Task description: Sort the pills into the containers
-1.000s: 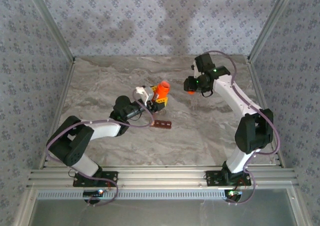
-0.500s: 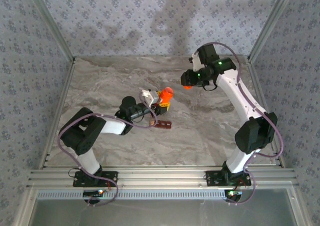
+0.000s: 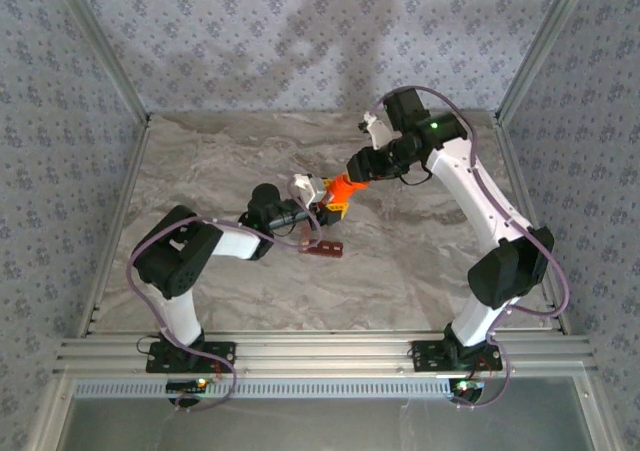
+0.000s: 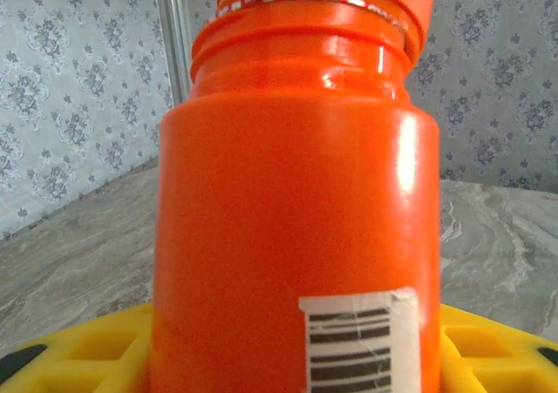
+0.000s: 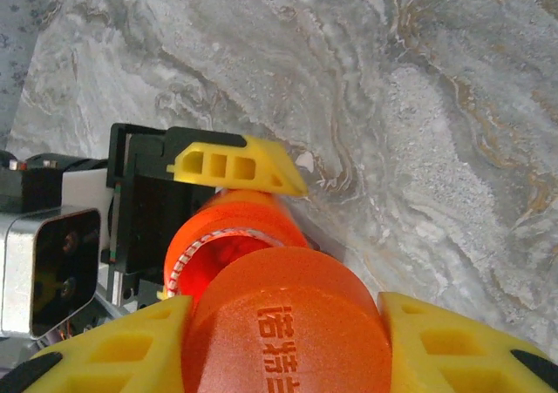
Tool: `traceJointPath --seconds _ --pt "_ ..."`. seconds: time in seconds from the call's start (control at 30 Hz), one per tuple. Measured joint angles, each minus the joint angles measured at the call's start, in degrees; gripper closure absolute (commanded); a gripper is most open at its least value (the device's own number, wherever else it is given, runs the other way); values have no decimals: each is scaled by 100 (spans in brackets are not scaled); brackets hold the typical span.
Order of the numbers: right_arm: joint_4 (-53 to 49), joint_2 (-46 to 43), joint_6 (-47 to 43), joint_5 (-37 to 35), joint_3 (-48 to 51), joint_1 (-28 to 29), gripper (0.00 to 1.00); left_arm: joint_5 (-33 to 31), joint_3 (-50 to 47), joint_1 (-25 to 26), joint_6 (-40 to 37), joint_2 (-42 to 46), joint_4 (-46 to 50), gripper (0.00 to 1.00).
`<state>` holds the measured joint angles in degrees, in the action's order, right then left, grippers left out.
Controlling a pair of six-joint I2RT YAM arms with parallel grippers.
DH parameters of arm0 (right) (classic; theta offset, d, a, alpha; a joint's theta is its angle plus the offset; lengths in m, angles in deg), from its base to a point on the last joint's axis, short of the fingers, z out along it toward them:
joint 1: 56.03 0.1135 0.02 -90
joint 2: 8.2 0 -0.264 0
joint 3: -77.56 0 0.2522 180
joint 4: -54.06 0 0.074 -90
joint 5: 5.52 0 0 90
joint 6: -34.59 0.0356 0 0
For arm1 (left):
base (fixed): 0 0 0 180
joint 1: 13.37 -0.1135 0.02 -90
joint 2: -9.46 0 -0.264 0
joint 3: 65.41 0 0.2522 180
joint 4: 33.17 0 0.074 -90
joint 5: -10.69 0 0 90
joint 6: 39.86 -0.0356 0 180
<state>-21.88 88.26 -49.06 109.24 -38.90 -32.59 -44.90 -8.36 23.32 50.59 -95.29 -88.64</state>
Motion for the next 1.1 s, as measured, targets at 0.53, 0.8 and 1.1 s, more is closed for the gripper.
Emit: traceJointPath --seconds 0.53,0.8,1.1 --pt "-68 2 -87 101 0 221 57 240 22 0 2 -103 13 100" --pt "-70 9 -109 125 79 219 57 278 22 0 0 -101 17 100" --pt "-42 9 -149 308 321 74 57 407 20 -4 -96 -55 264 100"
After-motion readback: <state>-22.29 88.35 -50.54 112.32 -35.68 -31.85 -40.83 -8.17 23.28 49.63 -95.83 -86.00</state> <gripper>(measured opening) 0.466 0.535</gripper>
